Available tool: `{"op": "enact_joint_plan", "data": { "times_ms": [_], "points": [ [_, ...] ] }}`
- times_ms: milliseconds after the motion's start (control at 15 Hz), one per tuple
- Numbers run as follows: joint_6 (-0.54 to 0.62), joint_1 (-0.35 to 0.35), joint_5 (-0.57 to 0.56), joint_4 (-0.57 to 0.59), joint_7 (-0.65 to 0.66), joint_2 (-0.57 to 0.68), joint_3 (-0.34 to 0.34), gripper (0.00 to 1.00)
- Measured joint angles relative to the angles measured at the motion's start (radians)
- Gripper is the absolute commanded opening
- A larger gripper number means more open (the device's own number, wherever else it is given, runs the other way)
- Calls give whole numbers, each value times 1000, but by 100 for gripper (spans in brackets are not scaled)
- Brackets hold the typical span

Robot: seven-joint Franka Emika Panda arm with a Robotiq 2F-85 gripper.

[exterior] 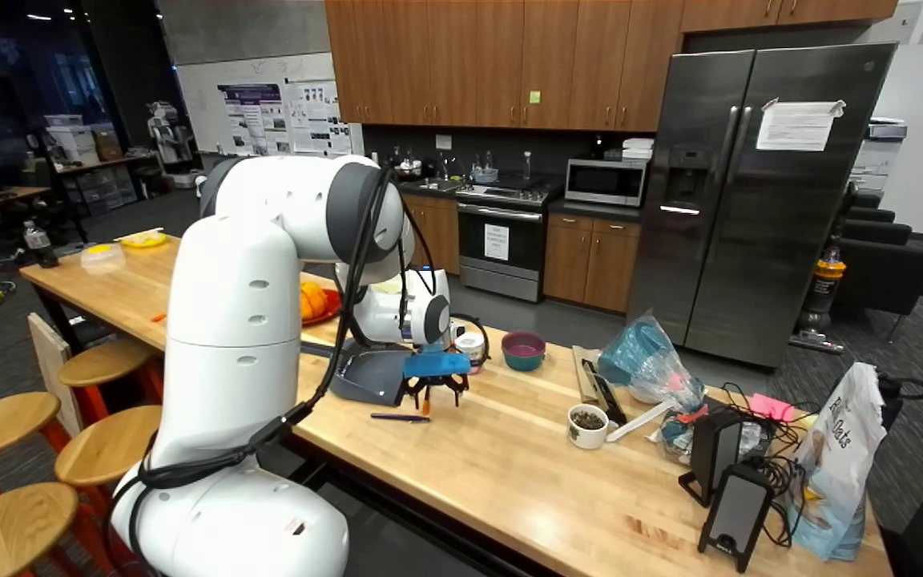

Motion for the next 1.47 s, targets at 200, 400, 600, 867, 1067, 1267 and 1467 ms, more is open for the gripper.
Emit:
{"op": "enact_joint_plan", "data": {
  "times_ms": [200, 400, 600, 867, 1067, 1267, 1467],
  "points": [
    [51, 0, 2, -17, 27, 0, 0, 73],
    [90, 0, 2, -31, 55, 0, -1, 53],
    [111, 0, 2, -40, 75, 0, -4, 29],
    [113, 13, 3, -48, 99, -8, -2, 2],
    [113, 32, -4, -54, 121, -14, -5, 4],
    [113, 40, -11, -54, 134, -14, -11, 4],
    [111, 43, -22, -48, 135, -15, -13, 4]
  ]
}}
